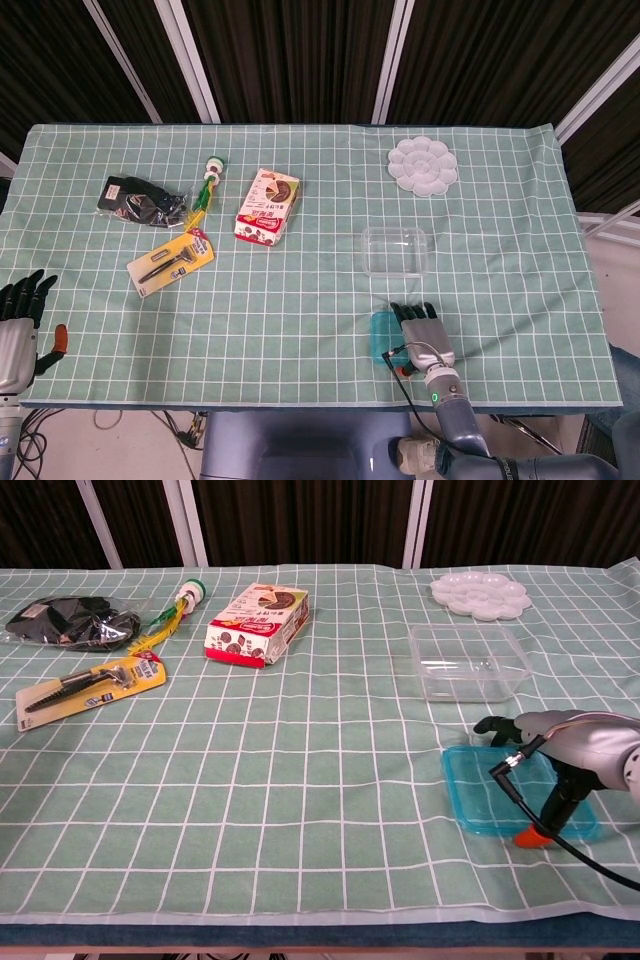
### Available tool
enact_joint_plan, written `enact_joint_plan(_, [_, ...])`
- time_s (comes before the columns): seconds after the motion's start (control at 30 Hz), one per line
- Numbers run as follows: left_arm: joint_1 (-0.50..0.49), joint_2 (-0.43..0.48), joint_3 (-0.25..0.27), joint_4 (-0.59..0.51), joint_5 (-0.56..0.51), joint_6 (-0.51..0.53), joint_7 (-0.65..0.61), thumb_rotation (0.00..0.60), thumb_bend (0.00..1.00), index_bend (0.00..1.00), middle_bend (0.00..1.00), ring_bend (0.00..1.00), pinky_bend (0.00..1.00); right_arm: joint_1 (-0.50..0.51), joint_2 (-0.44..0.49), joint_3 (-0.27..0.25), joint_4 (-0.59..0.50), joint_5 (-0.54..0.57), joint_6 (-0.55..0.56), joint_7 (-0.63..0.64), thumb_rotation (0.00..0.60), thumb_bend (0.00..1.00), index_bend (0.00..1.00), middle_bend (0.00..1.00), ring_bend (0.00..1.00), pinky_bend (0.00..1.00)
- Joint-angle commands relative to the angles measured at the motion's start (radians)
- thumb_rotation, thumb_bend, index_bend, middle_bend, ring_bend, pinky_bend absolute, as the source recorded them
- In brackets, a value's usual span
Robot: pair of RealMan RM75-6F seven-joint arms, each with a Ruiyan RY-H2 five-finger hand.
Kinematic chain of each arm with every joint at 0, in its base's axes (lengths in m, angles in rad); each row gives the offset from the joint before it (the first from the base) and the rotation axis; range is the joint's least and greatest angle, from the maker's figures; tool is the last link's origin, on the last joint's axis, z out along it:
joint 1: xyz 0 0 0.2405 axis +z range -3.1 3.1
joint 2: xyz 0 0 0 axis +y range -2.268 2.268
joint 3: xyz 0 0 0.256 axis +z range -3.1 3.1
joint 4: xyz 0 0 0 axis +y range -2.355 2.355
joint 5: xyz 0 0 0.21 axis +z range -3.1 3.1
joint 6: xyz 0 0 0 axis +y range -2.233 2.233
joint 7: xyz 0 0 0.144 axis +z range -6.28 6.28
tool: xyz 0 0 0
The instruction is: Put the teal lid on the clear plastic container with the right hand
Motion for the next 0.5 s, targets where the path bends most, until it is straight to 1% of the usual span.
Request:
enact_joint_plan(0.03, [0.000, 0.000, 0.000, 0.000, -0.001, 0.000, 0.000, 0.600, 0.54, 0.09, 0.00, 0.00, 0.00, -0.006, -0.002, -0.007, 0.003, -0.027, 0.008, 0.012, 0.600, 0.27, 0.00, 0.48, 0.13, 0.00])
enact_joint_plan(0.23, [0.000, 0.000, 0.000, 0.000, -0.002, -0.001, 0.000, 0.600, 0.54, 0.09, 0.00, 0.00, 0.00, -0.017, 0.008, -0.021, -0.008, -0.078, 0.022, 0.022, 0.600, 0.27, 0.00, 0.48, 0.13, 0.00])
enact_joint_plan(0.5, [0.000, 0.000, 0.000, -0.001, -0.001, 0.000, 0.000, 0.600, 0.54, 0.09, 0.00, 0.00, 0.00, -0.025, 0.035, -0.028, -0.028, -0.107, 0.020, 0.028, 0.600, 0.27, 0.00, 0.48, 0.13, 0.00])
